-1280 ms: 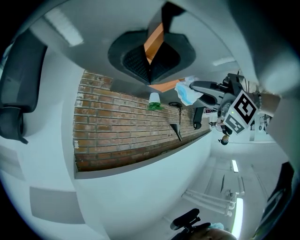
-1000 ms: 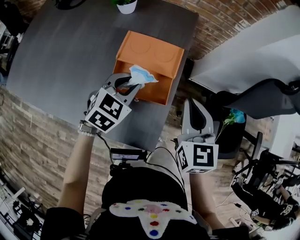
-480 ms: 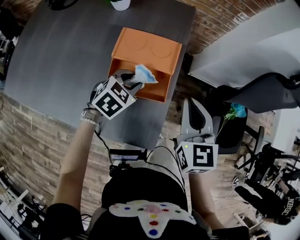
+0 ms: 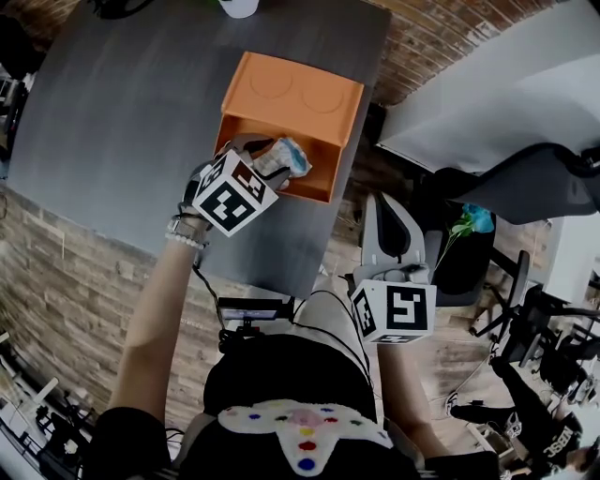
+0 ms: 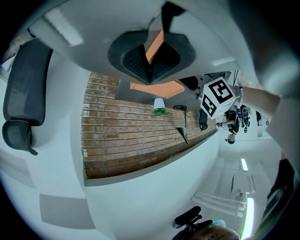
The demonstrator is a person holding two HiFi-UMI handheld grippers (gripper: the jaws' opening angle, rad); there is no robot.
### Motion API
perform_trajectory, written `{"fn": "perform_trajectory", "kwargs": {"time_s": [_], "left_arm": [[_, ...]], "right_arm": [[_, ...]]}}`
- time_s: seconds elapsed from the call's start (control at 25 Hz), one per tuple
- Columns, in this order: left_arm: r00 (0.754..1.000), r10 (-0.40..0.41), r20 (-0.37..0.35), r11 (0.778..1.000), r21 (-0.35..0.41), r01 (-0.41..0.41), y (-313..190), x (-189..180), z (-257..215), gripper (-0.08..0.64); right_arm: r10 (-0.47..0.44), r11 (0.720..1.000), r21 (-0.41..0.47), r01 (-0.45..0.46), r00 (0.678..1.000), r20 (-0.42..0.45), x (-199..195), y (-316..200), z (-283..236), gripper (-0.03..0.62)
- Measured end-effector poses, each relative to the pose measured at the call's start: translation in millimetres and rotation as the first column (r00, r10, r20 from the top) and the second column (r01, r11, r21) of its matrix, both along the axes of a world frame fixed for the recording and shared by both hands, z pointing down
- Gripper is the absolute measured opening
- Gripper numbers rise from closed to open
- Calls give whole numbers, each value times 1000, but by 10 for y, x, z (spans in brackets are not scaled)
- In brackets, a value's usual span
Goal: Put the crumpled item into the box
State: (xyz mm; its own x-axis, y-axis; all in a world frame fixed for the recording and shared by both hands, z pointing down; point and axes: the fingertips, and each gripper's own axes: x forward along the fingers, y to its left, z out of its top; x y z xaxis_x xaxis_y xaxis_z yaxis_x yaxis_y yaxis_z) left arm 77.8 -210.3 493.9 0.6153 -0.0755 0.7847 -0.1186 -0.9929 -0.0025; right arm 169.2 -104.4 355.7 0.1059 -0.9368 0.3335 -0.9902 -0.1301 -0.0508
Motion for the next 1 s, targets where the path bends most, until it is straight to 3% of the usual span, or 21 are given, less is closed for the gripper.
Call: {"fn": "perform_trajectory", "kwargs": {"time_s": [0.16,0.36,0.52,0.84,1.0], "left_arm": [[995,-60,-75,997,40,63,-74,5,-176,220],[967,-176,-186,976,91,196,-173,-102,-490,86],[922,-283,-264,938,123,323,-241,-288,-805,14],[811,-403,-425,849,157,504,-104,-660,-1530,8],[752,-443,-488,794,175,582,54,-906,-1873,8]], "right_arm": [[-18,1000,4,18,1000,-8,9,-10,-29,9],[-58,998,22,59,998,-17,-24,-57,-108,9],[-115,992,39,116,993,-33,-96,-106,-197,8],[-219,971,93,222,975,-45,-250,-156,-431,9],[-280,950,126,285,958,-60,-367,-161,-589,9]]}}
